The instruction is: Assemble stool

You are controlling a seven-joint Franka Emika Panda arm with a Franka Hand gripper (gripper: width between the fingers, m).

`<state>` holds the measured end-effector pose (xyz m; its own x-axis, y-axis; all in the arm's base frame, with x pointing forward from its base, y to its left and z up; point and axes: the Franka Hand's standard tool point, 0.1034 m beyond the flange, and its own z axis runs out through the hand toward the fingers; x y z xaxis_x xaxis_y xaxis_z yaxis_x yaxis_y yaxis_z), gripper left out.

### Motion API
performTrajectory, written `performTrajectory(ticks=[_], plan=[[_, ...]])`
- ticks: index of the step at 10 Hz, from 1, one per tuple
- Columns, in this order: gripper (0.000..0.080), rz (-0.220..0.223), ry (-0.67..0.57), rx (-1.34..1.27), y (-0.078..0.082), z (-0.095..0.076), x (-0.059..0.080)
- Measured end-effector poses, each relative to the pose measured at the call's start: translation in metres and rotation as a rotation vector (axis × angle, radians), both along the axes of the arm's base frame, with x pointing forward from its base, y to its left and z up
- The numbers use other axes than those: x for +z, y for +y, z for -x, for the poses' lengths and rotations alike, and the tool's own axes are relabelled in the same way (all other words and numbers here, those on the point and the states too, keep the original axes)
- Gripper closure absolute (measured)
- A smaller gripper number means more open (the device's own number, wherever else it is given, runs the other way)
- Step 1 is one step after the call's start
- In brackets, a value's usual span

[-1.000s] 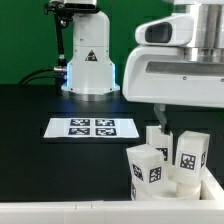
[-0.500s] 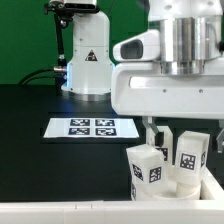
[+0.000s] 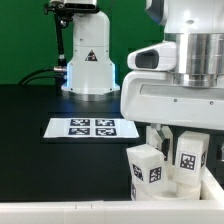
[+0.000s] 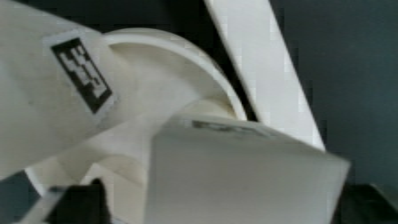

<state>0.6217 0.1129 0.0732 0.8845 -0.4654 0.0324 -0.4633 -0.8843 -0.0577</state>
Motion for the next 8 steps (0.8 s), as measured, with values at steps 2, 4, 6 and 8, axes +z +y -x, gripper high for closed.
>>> performTrajectory(ticks=[2, 4, 6, 8], plan=[[0.0448, -0.006, 0.002, -0.061, 0.0003, 0.0000, 0.0000], [0.0466, -0.015, 0.007, -0.198, 0.0007, 0.0001, -0.0001], [0.0466, -0.061, -0.004, -0.509, 0.0017, -0.0050, -0.0004], [0.0466, -0.116, -0.016, -0.918, 0.0044, -0.0062, -0.0014]])
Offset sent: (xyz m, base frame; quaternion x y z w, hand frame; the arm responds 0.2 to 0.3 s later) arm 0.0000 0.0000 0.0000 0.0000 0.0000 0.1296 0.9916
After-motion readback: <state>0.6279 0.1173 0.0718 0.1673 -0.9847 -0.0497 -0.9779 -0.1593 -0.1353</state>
